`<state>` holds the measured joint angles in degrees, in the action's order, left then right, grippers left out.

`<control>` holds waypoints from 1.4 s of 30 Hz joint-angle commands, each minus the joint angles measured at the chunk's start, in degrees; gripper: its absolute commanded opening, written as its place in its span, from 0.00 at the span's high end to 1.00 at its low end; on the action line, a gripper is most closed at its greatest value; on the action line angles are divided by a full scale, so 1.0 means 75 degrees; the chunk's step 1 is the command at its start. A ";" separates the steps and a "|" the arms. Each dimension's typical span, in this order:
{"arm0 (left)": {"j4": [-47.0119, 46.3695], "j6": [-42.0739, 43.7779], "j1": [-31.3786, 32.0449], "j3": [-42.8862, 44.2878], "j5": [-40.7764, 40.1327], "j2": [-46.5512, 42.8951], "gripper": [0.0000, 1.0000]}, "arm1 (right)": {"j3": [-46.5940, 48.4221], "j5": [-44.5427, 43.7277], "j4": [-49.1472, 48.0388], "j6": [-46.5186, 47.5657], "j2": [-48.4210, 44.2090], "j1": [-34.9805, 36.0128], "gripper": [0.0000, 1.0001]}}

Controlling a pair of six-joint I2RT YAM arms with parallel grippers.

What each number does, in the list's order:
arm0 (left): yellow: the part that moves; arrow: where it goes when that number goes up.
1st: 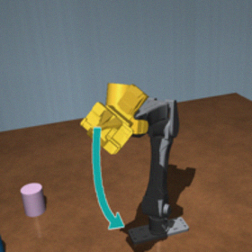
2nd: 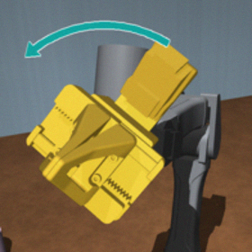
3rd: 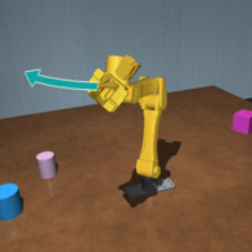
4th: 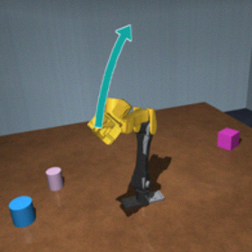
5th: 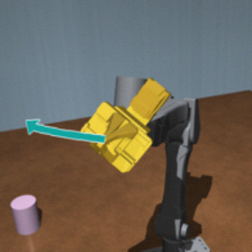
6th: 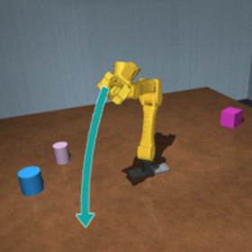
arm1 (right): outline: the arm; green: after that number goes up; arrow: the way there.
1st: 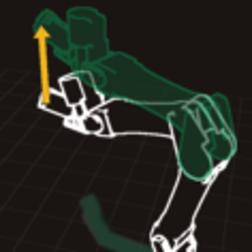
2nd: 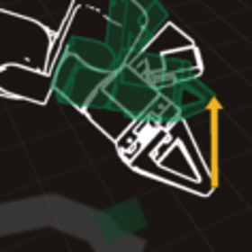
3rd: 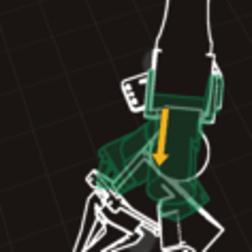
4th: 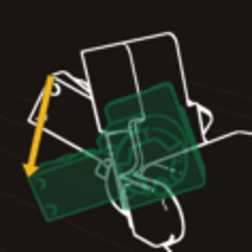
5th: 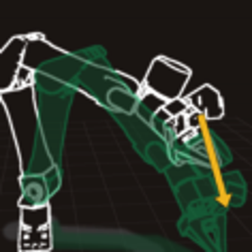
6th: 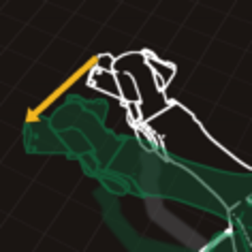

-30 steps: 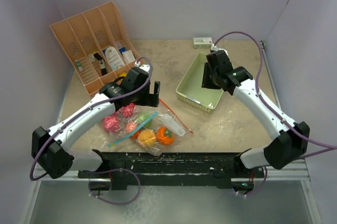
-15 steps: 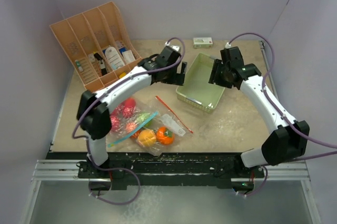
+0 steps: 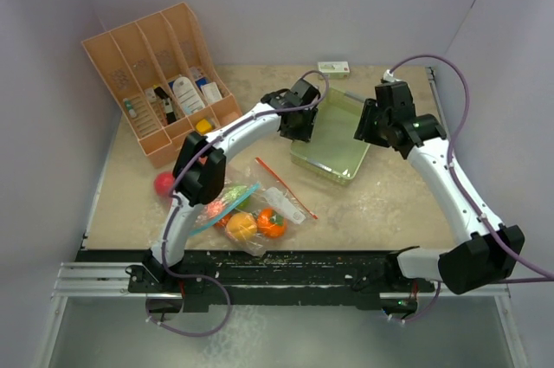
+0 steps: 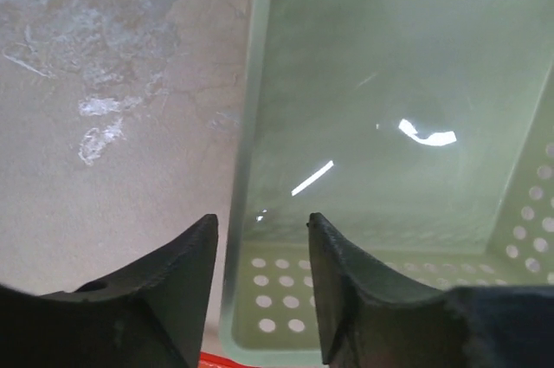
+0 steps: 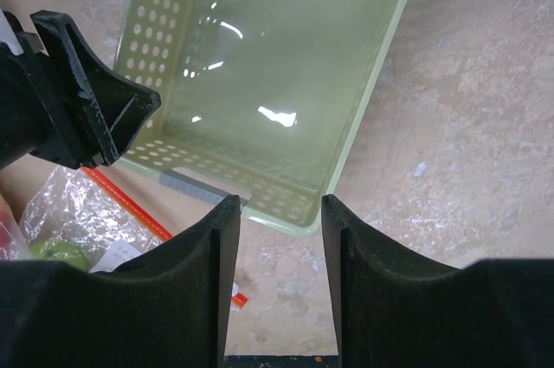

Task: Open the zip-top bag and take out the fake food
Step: Move the bin to the center of the board.

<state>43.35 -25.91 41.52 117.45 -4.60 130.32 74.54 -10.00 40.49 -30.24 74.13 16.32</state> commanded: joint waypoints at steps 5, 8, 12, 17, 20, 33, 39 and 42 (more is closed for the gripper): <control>-0.0379 -0.0530 0.0411 0.0683 0.0793 -0.0036 0.58 | 0.0564 -0.0306 0.0163 0.0246 0.0064 -0.0042 0.58; -0.0611 -0.0803 0.0522 0.0679 0.1013 -0.0097 0.49 | 0.0558 -0.0266 0.0122 0.0239 0.0086 -0.0043 0.60; -0.0379 -0.0675 0.0520 0.0436 0.0542 -0.0391 0.20 | 0.0510 -0.0100 0.0030 0.0065 0.0117 -0.0043 0.62; -0.0714 -0.0995 -0.0155 -0.1597 0.0537 -0.2053 0.14 | 0.0658 0.0424 -0.0284 -0.0030 0.0458 -0.0041 0.63; -0.1390 -0.1393 -0.0782 -0.3449 0.0570 -0.3507 0.14 | 0.0939 0.0972 -0.0599 0.0086 0.1012 -0.0043 0.66; -0.0655 -0.1384 -0.1330 -0.5090 -0.0663 -0.6096 0.15 | 0.2795 0.0132 -0.0866 0.0558 0.3971 0.0730 0.25; -0.0386 -0.1361 -0.1352 -0.5381 -0.0832 -0.6398 0.15 | 0.3651 -0.0223 -0.0357 0.0406 0.5126 0.1249 0.25; -0.0320 -0.1362 -0.1354 -0.5518 -0.0910 -0.6619 0.15 | 0.3584 -0.0176 -0.0375 0.0283 0.5381 0.1297 0.35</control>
<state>40.14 -35.46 31.57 76.93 -9.37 84.27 99.79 -9.52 34.96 -26.94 113.34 26.04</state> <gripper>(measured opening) 0.854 0.702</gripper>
